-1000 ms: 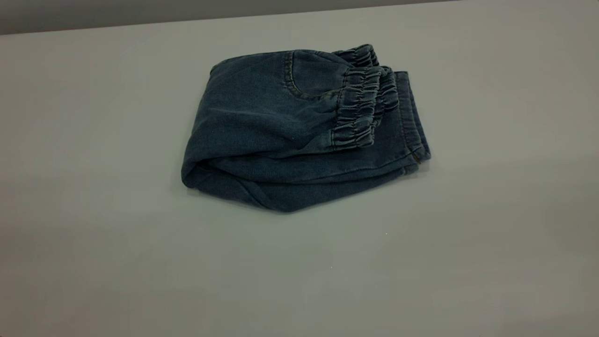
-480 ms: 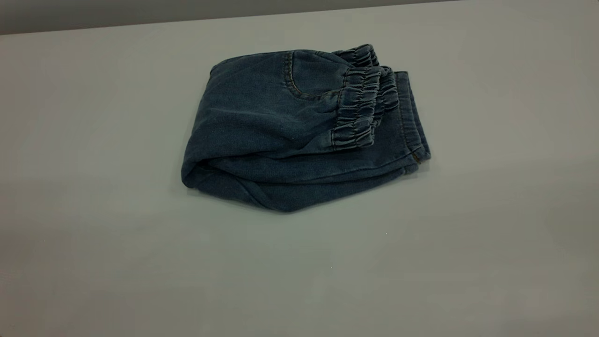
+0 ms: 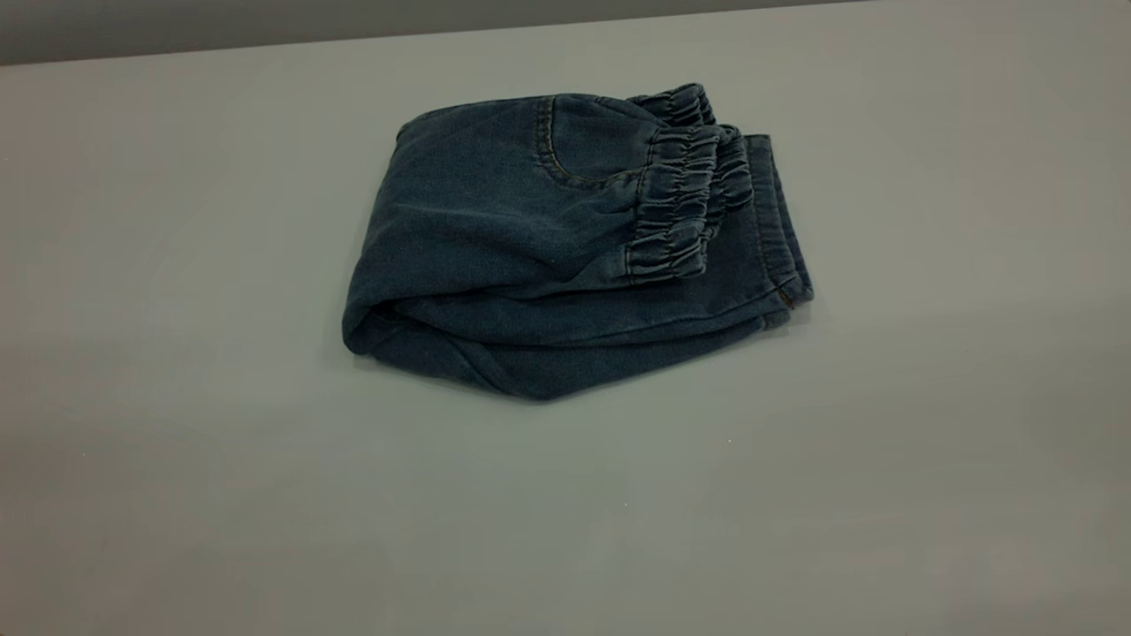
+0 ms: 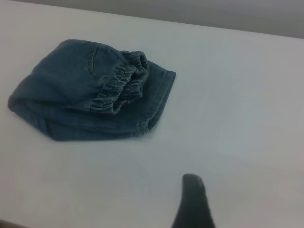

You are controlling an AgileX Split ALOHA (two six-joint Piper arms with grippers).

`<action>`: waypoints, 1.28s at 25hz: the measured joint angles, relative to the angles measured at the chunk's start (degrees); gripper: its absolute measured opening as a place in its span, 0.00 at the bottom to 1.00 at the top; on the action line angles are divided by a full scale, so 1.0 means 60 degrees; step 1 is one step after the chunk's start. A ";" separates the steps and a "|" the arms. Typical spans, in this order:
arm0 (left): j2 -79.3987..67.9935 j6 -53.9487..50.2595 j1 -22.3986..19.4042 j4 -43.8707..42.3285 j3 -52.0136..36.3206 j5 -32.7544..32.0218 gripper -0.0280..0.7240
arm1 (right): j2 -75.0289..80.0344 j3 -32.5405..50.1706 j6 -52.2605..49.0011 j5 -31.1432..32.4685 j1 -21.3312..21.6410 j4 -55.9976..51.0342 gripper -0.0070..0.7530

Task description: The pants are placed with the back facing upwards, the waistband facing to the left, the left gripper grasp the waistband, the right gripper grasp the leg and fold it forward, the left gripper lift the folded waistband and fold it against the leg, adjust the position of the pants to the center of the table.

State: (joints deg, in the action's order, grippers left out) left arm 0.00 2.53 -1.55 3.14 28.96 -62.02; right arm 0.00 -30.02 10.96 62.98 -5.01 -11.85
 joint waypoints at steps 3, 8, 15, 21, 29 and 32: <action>0.0000 0.0000 0.0000 0.0000 0.0000 0.0000 0.61 | 0.0000 0.0000 0.0018 -0.0233 0.0000 0.0376 0.60; 0.0000 0.0000 0.0000 0.0000 0.0000 0.0000 0.61 | 0.0000 0.0172 -0.1357 -0.0351 0.0000 0.1469 0.60; 0.0000 -0.0003 0.0000 0.0000 0.0000 0.0000 0.61 | 0.0000 0.0172 -0.1826 -0.0339 0.0000 0.1917 0.60; 0.0000 -0.0013 0.0000 0.0000 0.0000 0.0000 0.61 | 0.0000 0.0172 -0.1826 -0.0339 0.0000 0.1917 0.60; 0.0000 -0.0005 0.0000 0.0000 0.0000 0.0000 0.61 | 0.0000 0.0172 -0.1826 -0.0339 0.0000 0.1908 0.60; 0.0000 -0.0005 0.0000 0.0000 0.0000 0.0000 0.61 | 0.0000 0.0172 -0.1826 -0.0339 0.0000 0.1908 0.60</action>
